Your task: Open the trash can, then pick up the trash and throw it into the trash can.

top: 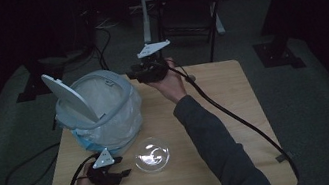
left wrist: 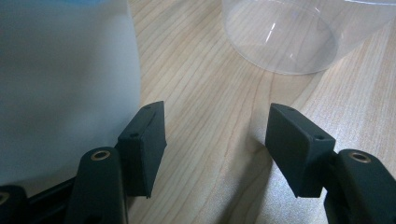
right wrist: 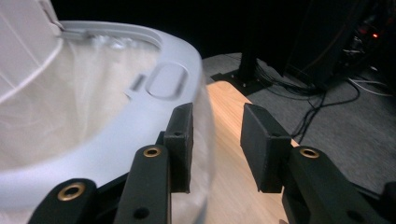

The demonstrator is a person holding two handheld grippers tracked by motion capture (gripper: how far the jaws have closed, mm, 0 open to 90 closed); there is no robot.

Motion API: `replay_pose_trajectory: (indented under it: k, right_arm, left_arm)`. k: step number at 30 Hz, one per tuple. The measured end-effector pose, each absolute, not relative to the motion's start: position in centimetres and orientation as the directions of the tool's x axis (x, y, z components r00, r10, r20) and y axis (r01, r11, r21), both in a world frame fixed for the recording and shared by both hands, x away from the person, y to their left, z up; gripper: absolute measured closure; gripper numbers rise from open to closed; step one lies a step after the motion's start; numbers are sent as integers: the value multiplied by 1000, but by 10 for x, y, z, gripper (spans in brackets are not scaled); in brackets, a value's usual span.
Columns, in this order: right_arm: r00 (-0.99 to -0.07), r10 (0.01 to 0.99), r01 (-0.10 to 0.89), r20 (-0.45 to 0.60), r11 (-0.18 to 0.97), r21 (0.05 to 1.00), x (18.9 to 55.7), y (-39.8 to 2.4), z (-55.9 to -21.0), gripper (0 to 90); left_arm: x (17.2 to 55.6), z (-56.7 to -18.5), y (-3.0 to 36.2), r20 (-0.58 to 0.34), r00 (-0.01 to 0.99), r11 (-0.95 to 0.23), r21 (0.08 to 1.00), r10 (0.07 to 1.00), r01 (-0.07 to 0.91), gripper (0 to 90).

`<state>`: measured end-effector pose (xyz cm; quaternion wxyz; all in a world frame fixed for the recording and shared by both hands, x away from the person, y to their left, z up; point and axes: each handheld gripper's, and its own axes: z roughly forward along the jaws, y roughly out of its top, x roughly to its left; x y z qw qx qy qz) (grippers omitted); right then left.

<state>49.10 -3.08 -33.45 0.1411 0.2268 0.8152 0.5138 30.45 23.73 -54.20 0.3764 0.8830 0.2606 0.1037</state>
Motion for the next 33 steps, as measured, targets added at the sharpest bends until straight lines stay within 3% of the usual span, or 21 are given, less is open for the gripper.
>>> replay_pose_trajectory:
  k: [20, 33]
  right_arm:
    - [-836, 543, 215, -79, 456, 864, 464, -92, -364, 545]
    - [-856, 516, 251, -39, 480, 841, 447, -105, -399, 531]
  left_arm:
    - [304, -542, 237, -20, 841, -574, 721, 541, 387, 390]
    - [304, -539, 231, -5, 825, -593, 694, 564, 409, 391]
